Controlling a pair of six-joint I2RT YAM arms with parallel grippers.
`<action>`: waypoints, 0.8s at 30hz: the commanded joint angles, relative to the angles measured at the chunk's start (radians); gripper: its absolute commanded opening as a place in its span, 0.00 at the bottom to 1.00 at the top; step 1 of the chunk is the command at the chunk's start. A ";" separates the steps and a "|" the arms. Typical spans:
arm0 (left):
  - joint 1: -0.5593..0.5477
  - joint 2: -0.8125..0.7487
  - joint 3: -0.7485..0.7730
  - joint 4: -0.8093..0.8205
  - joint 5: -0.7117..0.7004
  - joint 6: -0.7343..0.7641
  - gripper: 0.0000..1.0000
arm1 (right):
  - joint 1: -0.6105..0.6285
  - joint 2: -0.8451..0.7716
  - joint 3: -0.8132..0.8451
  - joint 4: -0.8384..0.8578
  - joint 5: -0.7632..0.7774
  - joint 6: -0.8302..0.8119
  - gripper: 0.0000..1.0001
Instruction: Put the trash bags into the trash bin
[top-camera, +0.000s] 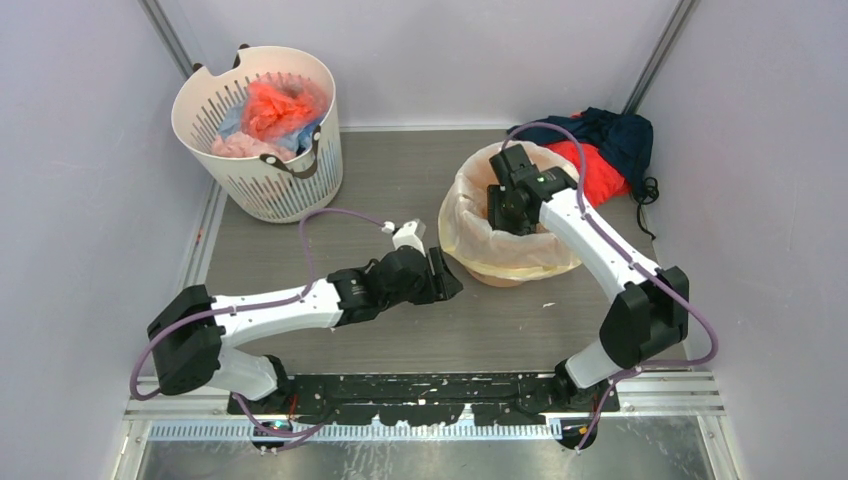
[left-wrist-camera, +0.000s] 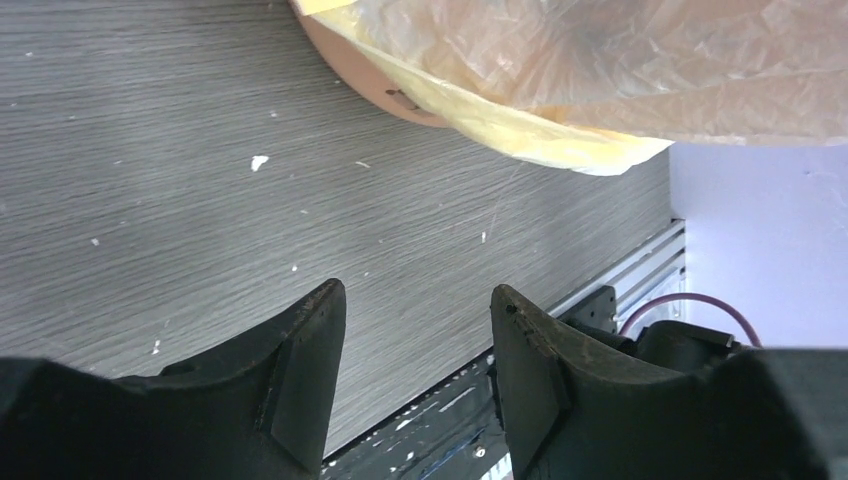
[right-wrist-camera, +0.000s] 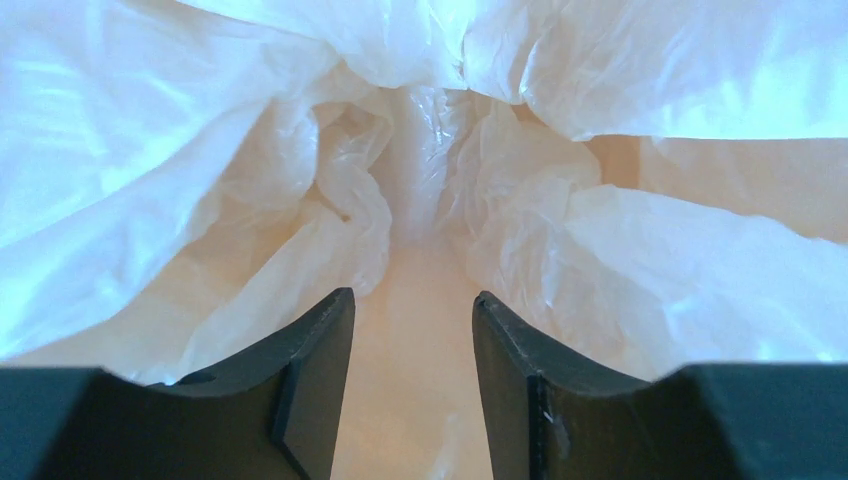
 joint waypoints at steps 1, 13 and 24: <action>-0.004 -0.048 -0.022 -0.036 -0.058 0.026 0.56 | 0.001 -0.069 0.099 -0.061 0.018 -0.043 0.51; -0.003 -0.125 -0.012 -0.103 -0.108 0.071 0.57 | 0.042 -0.186 0.143 -0.134 -0.139 -0.167 0.50; 0.012 -0.131 0.001 -0.125 -0.069 0.111 0.76 | 0.060 -0.364 0.131 -0.070 -0.148 -0.178 0.76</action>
